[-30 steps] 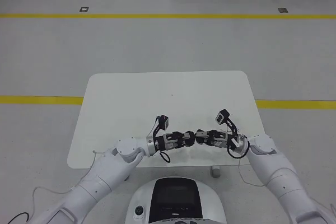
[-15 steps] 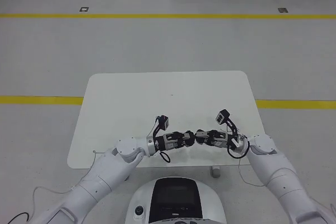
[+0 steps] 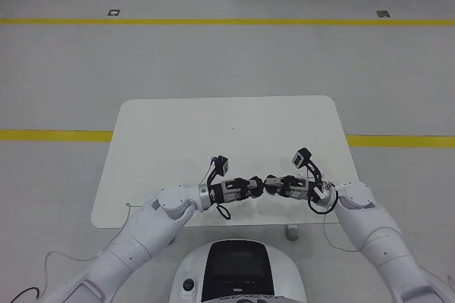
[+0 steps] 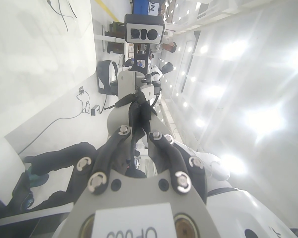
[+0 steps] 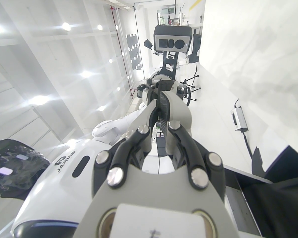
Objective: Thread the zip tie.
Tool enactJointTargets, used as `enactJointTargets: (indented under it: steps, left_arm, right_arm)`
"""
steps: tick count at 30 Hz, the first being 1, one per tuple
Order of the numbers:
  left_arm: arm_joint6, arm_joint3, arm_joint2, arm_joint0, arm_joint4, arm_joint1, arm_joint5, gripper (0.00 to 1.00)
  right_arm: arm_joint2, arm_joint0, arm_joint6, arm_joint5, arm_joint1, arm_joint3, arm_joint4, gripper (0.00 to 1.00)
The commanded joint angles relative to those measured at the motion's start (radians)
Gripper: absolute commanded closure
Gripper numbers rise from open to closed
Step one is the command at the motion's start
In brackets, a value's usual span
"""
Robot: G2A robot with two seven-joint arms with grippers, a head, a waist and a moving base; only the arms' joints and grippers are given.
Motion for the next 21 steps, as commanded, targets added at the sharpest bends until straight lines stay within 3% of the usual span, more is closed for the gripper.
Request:
enactJointTargets:
  steps: [1,2,3,4,5,21]
  left_arm:
    - [0.0,0.001,0.0,-0.001,0.0,0.0,0.0,1.0]
    - [0.0,0.001,0.0,-0.002,0.0,0.0,0.0,1.0]
    - [-0.001,0.002,0.0,-0.002,0.0,0.0,0.0,1.0]
    - [-0.001,0.002,0.0,-0.003,0.0,-0.001,0.0,1.0]
    - [-0.001,0.002,0.0,-0.003,0.0,-0.001,0.0,1.0]
    - [0.022,0.011,-0.022,0.004,-0.048,-0.001,-0.013,1.0]
  right_arm:
    - [-0.001,0.001,0.0,0.002,0.0,0.002,0.001,1.0]
    - [-0.001,0.002,0.0,0.003,0.0,0.002,0.001,1.0]
    - [-0.001,0.003,0.0,0.005,0.0,0.003,0.001,0.68]
    - [-0.002,0.004,0.0,0.008,-0.001,0.004,0.002,0.54]
    - [-0.003,0.006,-0.001,0.013,-0.001,0.007,0.003,0.0]
    - [0.008,0.022,-0.019,0.035,-0.006,0.039,0.065,0.0]
